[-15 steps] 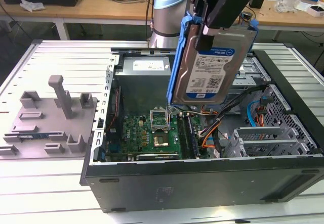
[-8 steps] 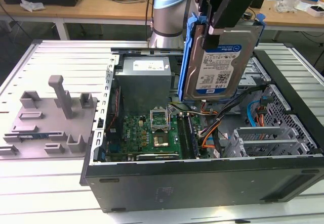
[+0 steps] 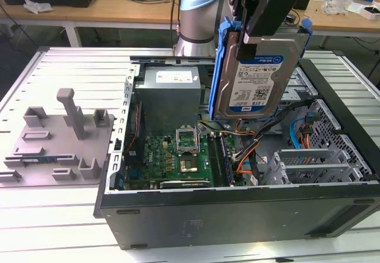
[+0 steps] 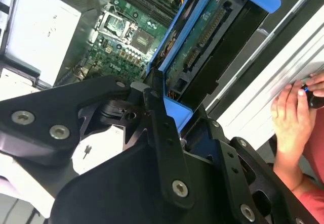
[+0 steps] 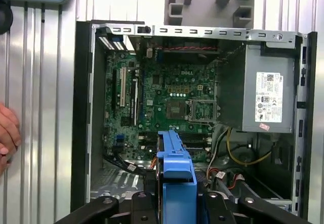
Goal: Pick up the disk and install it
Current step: 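Insert the disk into the insertion slot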
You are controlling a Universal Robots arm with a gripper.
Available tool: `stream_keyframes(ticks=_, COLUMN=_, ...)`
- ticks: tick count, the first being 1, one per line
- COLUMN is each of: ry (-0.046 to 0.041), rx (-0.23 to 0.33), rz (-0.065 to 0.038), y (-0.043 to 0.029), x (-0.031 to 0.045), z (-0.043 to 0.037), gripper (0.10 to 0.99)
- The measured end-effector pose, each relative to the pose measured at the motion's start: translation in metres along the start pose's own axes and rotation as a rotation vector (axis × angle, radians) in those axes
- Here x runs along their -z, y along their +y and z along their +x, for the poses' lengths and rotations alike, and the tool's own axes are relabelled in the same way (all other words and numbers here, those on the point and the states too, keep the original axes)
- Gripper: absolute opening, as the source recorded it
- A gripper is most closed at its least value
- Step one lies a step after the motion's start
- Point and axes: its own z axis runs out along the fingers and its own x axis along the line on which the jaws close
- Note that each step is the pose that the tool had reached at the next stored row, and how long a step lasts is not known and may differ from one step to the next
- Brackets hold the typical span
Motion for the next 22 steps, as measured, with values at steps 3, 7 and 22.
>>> stream_keyframes(ticks=3, ry=-0.0015, rx=-0.041, rz=-0.002, y=0.0000, x=-0.0018, z=0.0005, gripper=0.369)
stream_keyframes(ticks=7, ry=-0.0031, rx=-0.047, rz=-0.004, y=0.0002, x=-0.0069, z=0.0150, gripper=0.369)
stream_keyframes(ticks=22, ry=-0.0086, rx=-0.053, rz=-0.004, y=-0.0319, x=-0.0131, z=0.0484, gripper=0.369)
